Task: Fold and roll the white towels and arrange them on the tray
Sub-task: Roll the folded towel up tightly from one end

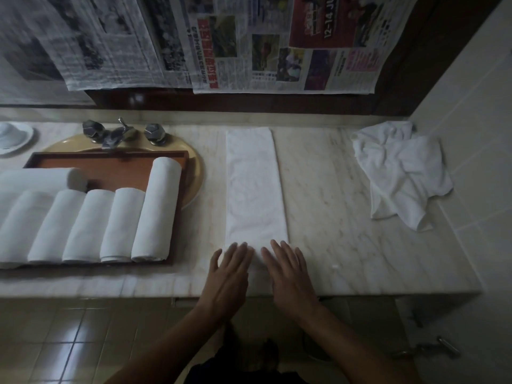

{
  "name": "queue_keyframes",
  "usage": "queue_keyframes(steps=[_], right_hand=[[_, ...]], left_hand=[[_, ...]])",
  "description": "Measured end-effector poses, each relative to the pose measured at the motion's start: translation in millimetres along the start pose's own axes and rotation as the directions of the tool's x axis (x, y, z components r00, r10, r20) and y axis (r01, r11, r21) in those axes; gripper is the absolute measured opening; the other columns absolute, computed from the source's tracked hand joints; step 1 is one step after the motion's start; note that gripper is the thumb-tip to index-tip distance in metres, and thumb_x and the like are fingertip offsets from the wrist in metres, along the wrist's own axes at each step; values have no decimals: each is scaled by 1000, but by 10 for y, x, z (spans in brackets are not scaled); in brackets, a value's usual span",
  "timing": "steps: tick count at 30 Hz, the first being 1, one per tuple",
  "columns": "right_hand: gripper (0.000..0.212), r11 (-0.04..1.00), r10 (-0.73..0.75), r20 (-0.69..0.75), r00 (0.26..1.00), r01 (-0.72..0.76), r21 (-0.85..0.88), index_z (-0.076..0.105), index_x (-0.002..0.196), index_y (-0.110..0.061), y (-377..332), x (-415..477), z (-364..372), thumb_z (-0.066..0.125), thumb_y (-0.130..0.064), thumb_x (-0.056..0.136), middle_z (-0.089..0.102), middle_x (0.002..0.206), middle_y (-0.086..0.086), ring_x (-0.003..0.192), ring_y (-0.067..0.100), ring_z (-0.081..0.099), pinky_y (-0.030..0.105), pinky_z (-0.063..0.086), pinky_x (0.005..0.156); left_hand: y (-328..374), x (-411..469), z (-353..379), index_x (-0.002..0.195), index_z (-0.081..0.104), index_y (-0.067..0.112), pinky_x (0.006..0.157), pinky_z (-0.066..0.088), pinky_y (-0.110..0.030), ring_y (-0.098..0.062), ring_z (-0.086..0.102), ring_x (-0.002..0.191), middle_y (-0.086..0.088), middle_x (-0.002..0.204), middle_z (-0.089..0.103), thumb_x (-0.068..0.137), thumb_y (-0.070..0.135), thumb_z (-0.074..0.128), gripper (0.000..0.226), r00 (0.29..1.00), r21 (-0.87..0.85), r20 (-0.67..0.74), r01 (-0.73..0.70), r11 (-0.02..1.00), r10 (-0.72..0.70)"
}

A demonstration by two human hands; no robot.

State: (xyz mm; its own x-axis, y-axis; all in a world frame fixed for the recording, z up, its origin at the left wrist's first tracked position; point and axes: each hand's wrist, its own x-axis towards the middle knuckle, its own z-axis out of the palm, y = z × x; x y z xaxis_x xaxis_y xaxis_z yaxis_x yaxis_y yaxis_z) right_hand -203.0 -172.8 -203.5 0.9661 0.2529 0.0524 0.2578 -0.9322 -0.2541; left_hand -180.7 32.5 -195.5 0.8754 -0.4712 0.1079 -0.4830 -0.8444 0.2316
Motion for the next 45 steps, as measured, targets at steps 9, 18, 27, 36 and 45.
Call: queue_keyframes(steps=[9,18,27,36,45], right_hand=[[101,997,-29,139,990,39,-71,36,157,-20,136,319,-153,69,8,66,46,155,11,142,34,44,55,37,115],[48,946,34,310,950,-131,298,52,137,-29,319,131,-435,70,-24,93,56,140,-5,126,18,54,31,44,103],[35,834,170,289,942,-294,467,63,131,-33,371,98,-474,66,-42,97,60,122,-13,100,-1,53,14,41,84],[43,996,-66,-174,982,76,46,63,135,-16,-32,-61,-171,65,-22,92,61,139,8,129,29,54,46,46,105],[62,995,-83,-11,996,82,-64,32,158,-11,50,89,8,50,-19,98,39,160,16,149,38,33,56,30,120]], left_hand=[[-321,322,-18,152,44,7,112,44,-56,-34,47,143,-15,153,50,69,-1,75,88,984,88,178,-32,996,16],[-450,-5,-310,138,46,22,98,45,-34,-18,55,126,4,140,57,98,25,63,43,971,-265,227,-7,964,69],[-489,-18,-408,126,65,28,82,44,-17,0,57,99,14,113,57,95,33,73,33,942,-510,287,306,804,-176],[-469,149,-460,106,63,21,68,45,-23,-11,62,90,4,100,66,97,36,67,18,860,-511,385,500,700,-334],[-60,184,-194,156,35,14,118,31,-53,-28,39,147,-8,158,42,92,40,62,74,988,28,145,-63,998,58]])
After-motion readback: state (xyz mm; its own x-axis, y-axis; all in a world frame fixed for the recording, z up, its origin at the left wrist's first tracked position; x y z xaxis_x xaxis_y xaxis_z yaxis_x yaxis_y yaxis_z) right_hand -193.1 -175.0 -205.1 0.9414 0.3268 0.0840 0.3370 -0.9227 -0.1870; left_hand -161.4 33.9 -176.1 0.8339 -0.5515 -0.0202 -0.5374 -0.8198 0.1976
